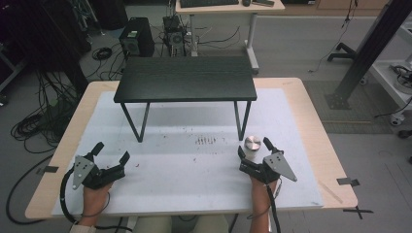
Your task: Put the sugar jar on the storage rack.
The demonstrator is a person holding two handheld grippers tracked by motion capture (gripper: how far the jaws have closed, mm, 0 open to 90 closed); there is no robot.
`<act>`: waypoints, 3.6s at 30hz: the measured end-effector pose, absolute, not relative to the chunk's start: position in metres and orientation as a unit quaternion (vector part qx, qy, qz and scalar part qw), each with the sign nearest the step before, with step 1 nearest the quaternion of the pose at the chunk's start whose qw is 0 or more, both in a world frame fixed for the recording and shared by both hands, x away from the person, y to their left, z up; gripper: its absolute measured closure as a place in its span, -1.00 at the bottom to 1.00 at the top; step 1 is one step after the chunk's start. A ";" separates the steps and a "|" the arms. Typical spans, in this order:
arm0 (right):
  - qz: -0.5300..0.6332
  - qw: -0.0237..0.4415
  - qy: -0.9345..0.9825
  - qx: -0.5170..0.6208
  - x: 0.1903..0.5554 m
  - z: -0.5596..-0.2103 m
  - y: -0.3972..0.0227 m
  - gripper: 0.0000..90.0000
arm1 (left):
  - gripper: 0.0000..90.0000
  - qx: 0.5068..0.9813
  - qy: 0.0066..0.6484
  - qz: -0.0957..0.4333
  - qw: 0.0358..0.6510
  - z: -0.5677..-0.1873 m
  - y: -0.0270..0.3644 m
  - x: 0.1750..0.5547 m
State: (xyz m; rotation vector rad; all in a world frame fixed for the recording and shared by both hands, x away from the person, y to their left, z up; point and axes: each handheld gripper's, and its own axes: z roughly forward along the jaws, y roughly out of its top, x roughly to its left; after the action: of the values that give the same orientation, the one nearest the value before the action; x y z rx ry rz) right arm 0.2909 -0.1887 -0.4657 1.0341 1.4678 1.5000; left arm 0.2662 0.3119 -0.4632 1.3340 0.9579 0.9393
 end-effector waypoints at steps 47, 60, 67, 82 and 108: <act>0.591 0.381 0.585 0.405 0.291 -0.466 -0.189 -0.70 | -0.98 0.571 0.411 0.403 0.585 -0.463 0.312 0.266; 0.590 0.374 0.596 0.396 0.290 -0.465 -0.189 -0.39 | -0.98 0.571 0.411 0.403 0.585 -0.463 0.312 0.266; 0.591 0.375 0.593 0.398 0.289 -0.465 -0.190 -0.26 | -0.98 0.571 0.411 0.403 0.586 -0.463 0.312 0.266; 0.589 0.372 0.592 0.404 0.288 -0.464 -0.192 -0.05 | -0.98 0.571 0.411 0.403 0.586 -0.463 0.312 0.266; 0.589 0.371 0.592 0.405 0.288 -0.464 -0.192 -0.06 | -0.98 0.572 0.411 0.402 0.585 -0.463 0.312 0.266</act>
State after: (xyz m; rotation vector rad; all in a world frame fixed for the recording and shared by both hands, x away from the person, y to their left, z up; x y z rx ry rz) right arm 0.2884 -0.1918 -0.4638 1.0391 1.5185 1.5101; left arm 0.2662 0.3118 -0.4632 1.3335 0.9589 0.9385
